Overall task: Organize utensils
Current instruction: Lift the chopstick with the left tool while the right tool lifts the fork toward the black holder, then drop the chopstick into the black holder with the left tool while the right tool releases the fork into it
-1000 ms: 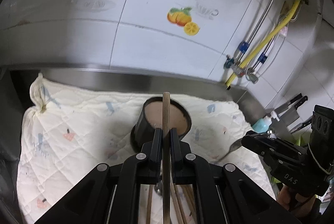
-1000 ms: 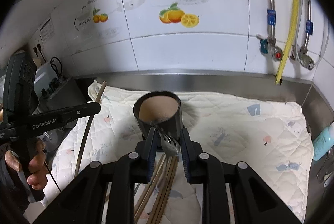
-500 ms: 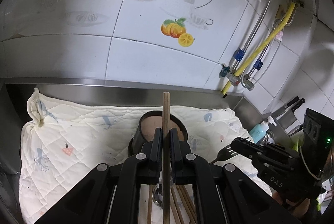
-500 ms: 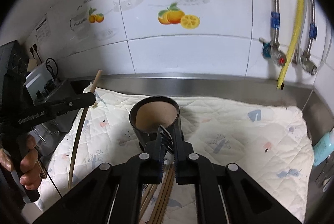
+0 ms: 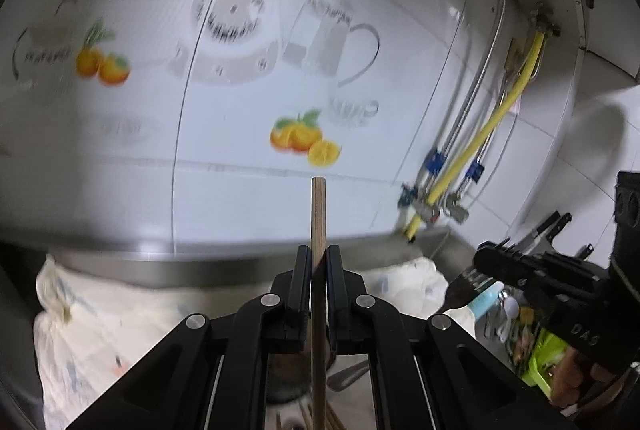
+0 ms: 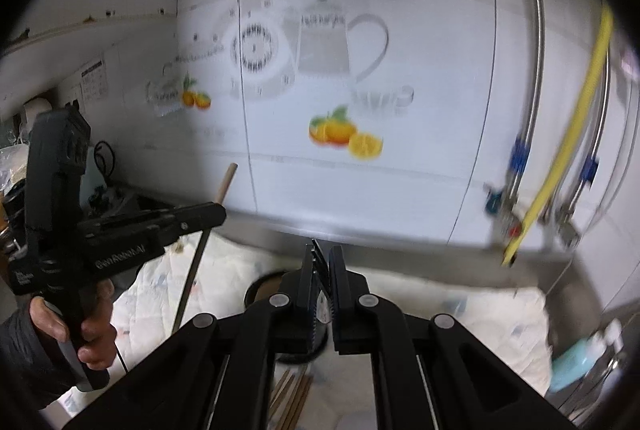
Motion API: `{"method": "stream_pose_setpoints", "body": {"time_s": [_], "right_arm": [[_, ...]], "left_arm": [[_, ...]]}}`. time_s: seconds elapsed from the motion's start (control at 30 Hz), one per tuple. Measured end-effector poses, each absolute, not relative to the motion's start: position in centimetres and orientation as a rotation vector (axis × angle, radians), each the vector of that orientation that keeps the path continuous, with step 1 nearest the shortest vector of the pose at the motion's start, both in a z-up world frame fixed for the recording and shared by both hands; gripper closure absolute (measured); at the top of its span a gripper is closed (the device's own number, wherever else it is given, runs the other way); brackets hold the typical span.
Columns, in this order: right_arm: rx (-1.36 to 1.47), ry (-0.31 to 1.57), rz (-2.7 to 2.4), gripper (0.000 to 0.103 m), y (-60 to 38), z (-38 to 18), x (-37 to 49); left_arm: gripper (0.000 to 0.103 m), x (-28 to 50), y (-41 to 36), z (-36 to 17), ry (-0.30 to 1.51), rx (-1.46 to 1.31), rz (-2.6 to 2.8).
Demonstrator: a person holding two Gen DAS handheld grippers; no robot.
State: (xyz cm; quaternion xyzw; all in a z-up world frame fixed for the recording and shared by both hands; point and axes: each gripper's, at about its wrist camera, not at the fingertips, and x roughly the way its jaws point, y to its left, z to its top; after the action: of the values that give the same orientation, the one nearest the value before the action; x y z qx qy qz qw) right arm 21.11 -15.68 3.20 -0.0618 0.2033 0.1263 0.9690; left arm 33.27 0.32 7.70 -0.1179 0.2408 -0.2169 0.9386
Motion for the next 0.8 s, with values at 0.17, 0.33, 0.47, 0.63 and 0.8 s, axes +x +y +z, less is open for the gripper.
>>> {"method": "stream_pose_setpoints", "body": {"time_s": [0.17,0.33,0.47,0.63,0.8], "right_arm": [[-0.133,0.377,0.244,0.096,-15.1,4.7,22.6],[-0.155,0.391,0.214,0.096,-14.5,3.8,24.2],[-0.149,0.419,0.202,0.096,-14.5,2.9,24.9],[-0.151,0.415,0.181,0.096,-14.6,2.7,25.1],[-0.161,0.431,0.178,0.096,-14.3,2.3,25.9]], "left_arm": [[0.096,35.2,-0.3,9.2,0.402,-0.229,-0.453],[0.096,37.6,-1.1,9.5,0.335,-0.214,-0.445],[0.096,39.7,-1.7,8.5,0.318,-0.217,-0.448],[0.096,41.2,-2.4,7.2,0.273,-0.198,-0.433],[0.096,42.1,-2.6,5.6,0.257,-0.196,-0.427]]}}
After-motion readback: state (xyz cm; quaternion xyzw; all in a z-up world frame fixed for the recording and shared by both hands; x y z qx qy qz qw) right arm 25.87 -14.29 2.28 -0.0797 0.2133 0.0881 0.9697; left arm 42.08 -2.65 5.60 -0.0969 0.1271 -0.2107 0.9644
